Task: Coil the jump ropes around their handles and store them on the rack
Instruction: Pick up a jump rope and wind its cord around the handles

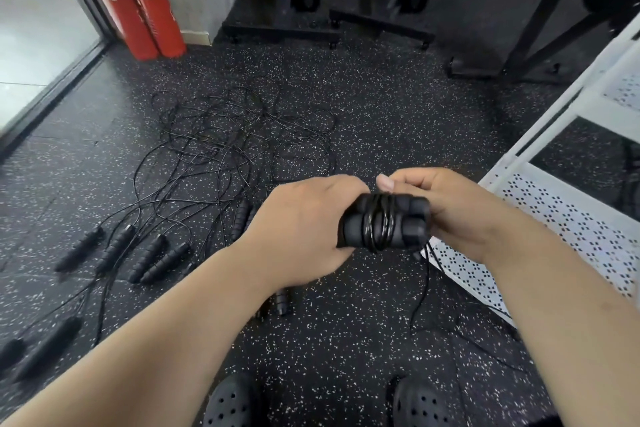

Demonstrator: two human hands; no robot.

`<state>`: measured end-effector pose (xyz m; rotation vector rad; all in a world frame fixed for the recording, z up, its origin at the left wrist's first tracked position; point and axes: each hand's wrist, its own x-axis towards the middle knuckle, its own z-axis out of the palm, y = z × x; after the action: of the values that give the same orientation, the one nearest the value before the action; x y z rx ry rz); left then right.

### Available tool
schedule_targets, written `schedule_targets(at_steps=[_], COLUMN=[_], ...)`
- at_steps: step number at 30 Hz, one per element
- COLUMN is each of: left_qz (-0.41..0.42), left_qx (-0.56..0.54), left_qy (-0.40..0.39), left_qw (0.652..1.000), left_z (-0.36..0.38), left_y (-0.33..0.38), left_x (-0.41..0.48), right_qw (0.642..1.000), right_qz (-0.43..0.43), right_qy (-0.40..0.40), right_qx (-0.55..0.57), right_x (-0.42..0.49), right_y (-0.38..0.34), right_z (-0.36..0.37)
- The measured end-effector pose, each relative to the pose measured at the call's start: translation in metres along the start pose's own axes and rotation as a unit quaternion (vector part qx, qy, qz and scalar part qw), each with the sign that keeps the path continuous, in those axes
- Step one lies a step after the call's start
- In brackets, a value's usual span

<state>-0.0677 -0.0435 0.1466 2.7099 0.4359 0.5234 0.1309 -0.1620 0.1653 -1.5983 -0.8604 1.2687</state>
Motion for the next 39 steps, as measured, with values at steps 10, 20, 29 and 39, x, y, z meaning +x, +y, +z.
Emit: schedule_targets(at_steps=[10, 20, 29, 39], left_qz=[-0.216, -0.218, -0.018, 0.067], left_qx=[0.133, 0.182, 0.135, 0.035], left_qy=[-0.015, -0.129, -0.146, -0.016], left_qw=[0.967, 0.95, 0.98, 0.997], left_z=[0.005, 0.016, 0.022, 0.016], left_y=[-0.019, -0.03, 0.0, 0.002], left_x=[0.004, -0.006, -0.001, 0.001], right_qw=[0.954, 0.821, 0.922, 0.996], right_qz=[0.013, -0.124, -0.11, 0.019], right_qy=[0.083, 0.12, 0.113, 0.038], right_qx=[-0.288, -0.544, -0.353, -0.076], right_x=[0.009, -0.045, -0.017, -0.012], right_y=[0.029, -0.01, -0.012, -0.009], right_z=[0.078, 0.084, 0.014, -0.005])
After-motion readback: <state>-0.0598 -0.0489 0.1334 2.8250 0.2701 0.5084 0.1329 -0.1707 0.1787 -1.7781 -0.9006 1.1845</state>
